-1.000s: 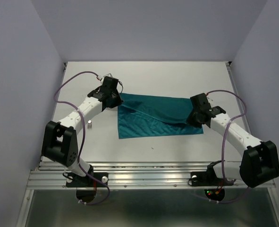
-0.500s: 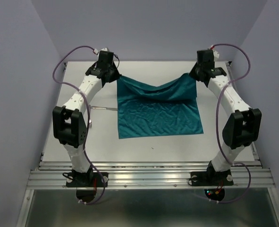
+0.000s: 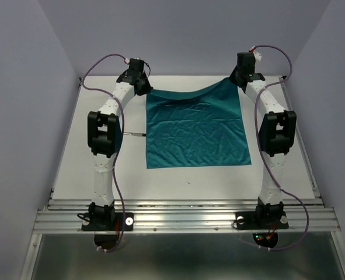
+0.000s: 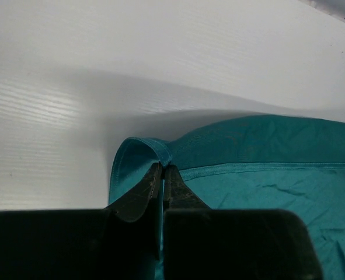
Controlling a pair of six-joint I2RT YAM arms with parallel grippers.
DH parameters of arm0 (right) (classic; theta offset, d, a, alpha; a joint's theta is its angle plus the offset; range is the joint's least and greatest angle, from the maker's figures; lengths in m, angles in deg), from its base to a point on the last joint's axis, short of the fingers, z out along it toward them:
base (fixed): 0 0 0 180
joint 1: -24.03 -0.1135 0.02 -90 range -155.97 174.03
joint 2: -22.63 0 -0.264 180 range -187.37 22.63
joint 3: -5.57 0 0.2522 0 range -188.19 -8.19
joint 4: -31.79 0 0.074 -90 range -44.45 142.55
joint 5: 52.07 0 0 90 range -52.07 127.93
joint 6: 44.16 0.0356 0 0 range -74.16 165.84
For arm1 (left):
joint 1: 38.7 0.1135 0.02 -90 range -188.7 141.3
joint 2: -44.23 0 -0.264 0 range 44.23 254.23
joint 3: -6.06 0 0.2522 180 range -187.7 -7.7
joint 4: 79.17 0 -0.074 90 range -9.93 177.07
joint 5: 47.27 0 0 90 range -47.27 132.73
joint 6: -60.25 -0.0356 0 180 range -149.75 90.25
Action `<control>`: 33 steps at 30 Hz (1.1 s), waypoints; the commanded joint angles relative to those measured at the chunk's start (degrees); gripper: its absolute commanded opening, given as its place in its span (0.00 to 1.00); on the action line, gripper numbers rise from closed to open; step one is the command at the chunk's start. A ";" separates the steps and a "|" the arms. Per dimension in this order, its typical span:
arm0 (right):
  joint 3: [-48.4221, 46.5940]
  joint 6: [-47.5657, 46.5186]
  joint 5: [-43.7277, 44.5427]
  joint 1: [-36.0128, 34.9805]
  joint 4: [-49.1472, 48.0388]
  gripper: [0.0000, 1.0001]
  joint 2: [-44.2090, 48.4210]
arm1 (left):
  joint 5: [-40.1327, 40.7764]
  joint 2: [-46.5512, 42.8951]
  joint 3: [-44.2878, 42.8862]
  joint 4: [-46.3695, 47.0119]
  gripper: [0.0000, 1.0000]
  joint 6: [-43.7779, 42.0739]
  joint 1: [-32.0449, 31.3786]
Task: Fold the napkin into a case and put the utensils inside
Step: Pick up the flattened napkin from the center of the board, then fold and flatten the napkin at the center of the board.
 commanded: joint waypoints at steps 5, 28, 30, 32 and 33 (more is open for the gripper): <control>-0.84 -0.69 -2.05 1.05 -4.91 0.01 -0.12 | -5.04 -0.33 -5.15 -0.73 0.00 -3.82 1.26; 64.46 5.99 -0.73 4.13 -1.22 0.01 45.23 | -1.10 -42.25 55.23 7.35 0.00 2.50 -10.86; 67.28 6.69 -2.14 4.13 -0.43 0.01 46.38 | -0.65 -43.92 57.78 7.71 0.00 3.47 -11.74; 69.82 7.39 -3.37 4.13 -0.07 0.01 48.66 | -0.57 -45.24 60.14 8.14 0.00 4.00 -12.54; 70.53 7.74 -3.55 4.13 0.19 0.01 49.54 | -0.39 -46.73 61.03 8.49 0.00 4.52 -12.80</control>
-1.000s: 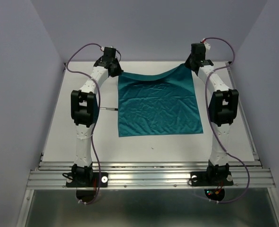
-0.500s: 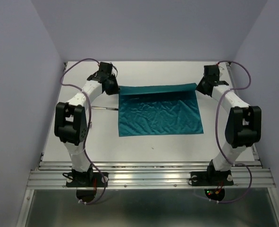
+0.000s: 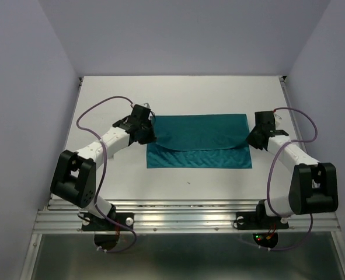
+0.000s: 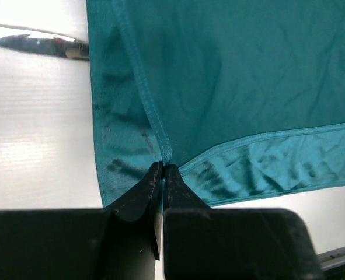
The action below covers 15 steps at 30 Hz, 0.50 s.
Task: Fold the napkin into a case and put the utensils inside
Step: Fold and flatten the napkin at the center of the board.
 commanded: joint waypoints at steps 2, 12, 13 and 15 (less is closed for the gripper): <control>3.75 2.22 -1.34 -0.07 1.24 0.01 6.84 | 1.99 -6.83 5.54 2.51 0.00 2.65 -1.37; 5.42 2.22 -0.55 -0.07 8.27 0.01 16.34 | 2.52 -16.85 14.17 2.07 0.00 4.23 -2.34; 5.68 2.48 -0.81 -0.07 9.14 0.01 17.65 | 2.52 -17.38 14.69 2.07 0.00 4.49 -2.34; 6.56 2.57 -2.22 -0.07 9.94 0.01 18.89 | 4.35 -18.35 16.45 1.90 0.00 4.93 -2.34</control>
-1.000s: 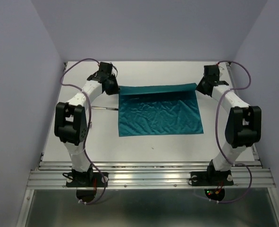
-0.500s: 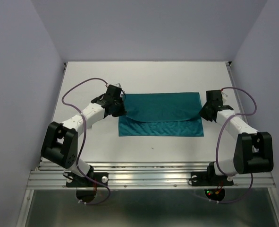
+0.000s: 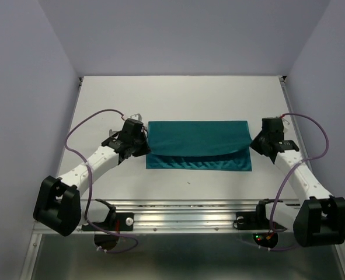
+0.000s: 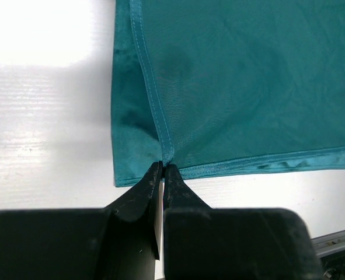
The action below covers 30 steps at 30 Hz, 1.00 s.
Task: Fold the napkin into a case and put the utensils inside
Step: Fold and flatten the napkin at the center of the board.
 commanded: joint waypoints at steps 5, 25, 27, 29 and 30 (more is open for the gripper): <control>3.78 3.45 -4.70 -0.07 4.49 0.01 4.39 | 2.55 -3.45 5.98 1.26 0.00 2.03 -0.29; 7.56 5.21 -2.87 -0.07 3.78 0.01 3.34 | 2.99 -2.13 6.69 1.27 0.00 4.41 -0.29; 7.21 5.39 -2.69 -0.07 4.05 0.01 3.77 | 2.64 -2.83 5.72 0.48 0.00 4.41 -0.38; 6.33 5.48 -2.69 -0.07 4.57 0.01 4.91 | 2.55 -3.36 4.67 -1.10 0.00 4.23 -0.38; 5.98 5.39 -2.78 -0.07 4.75 0.01 5.27 | 2.55 -3.97 4.41 -1.54 0.00 4.14 -0.38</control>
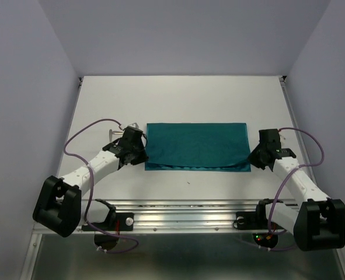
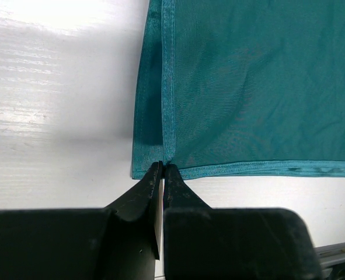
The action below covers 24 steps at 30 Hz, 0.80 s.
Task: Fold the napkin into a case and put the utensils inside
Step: Fold and flatten the napkin at the center of the board.
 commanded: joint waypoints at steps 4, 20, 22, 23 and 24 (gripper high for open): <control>-4.32 0.60 1.42 -0.07 1.89 0.01 2.85 | 1.02 -4.35 -4.23 -4.22 0.00 -0.10 -0.38; -1.69 0.95 -1.66 -0.07 3.04 0.01 2.06 | -2.05 -0.93 -0.28 -1.94 0.00 0.61 -0.38; -0.82 1.30 -1.92 -0.07 2.78 0.01 1.88 | -1.88 -0.31 0.07 -1.50 0.00 0.61 -0.29; -0.55 1.31 -1.92 -0.07 2.51 0.01 1.79 | -1.88 0.04 0.33 -1.24 0.00 0.61 -0.37; -0.29 1.39 -1.92 -0.07 2.42 0.01 1.53 | -1.88 0.47 0.86 -0.89 0.00 0.69 -0.29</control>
